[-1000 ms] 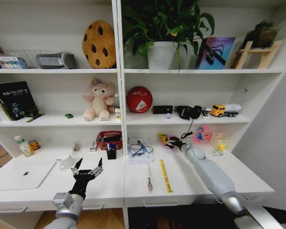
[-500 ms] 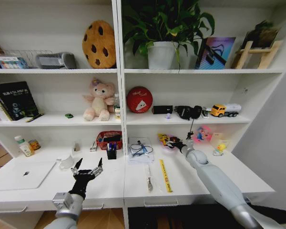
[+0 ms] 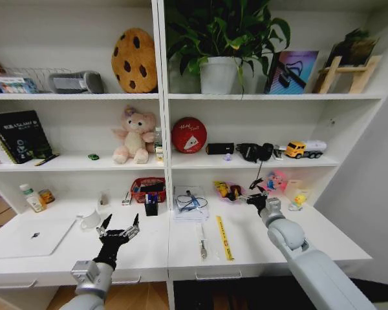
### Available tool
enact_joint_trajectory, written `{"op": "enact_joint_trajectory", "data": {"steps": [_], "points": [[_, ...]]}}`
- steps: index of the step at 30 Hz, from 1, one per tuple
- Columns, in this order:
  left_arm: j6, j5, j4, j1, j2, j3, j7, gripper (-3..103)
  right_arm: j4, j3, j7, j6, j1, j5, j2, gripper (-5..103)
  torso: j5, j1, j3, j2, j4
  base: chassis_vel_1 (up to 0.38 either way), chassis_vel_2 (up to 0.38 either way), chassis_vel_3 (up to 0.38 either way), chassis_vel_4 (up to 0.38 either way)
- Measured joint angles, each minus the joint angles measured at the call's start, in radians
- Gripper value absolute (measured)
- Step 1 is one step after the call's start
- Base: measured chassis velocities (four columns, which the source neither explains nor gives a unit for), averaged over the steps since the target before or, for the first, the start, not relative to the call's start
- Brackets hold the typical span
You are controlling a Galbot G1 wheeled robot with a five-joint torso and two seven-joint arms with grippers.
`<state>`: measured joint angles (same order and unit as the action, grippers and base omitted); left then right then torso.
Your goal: Organize the objects on the table.
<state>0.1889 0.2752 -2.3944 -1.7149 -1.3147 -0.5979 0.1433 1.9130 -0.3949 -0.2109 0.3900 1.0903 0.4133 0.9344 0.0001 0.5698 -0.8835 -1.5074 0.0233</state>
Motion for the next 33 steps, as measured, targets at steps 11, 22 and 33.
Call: {"op": "enact_joint_trajectory", "data": {"steps": [11,22,33], "points": [[0.0,0.0,0.0,0.0,0.0,0.0,0.0,100,0.073,0.025,0.031,-0.036,0.068,-0.085,0.016,100,-0.0002,0.0,0.0,0.0,-0.0002,0.157,0.151,-0.146,-0.152],[0.0,0.0,0.0,0.0,0.0,0.0,0.0,100,0.183,0.023,0.005,-0.041,0.147,-0.095,0.022,100,-0.0002,0.0,0.0,0.0,0.0001,0.279,0.282,-0.294,-0.288],[0.0,0.0,0.0,0.0,0.0,-0.001,0.001,100,0.208,0.008,-0.013,-0.045,0.18,-0.073,0.036,100,-0.0004,0.0,0.0,0.0,0.0,0.351,0.351,-0.355,-0.339]]}}
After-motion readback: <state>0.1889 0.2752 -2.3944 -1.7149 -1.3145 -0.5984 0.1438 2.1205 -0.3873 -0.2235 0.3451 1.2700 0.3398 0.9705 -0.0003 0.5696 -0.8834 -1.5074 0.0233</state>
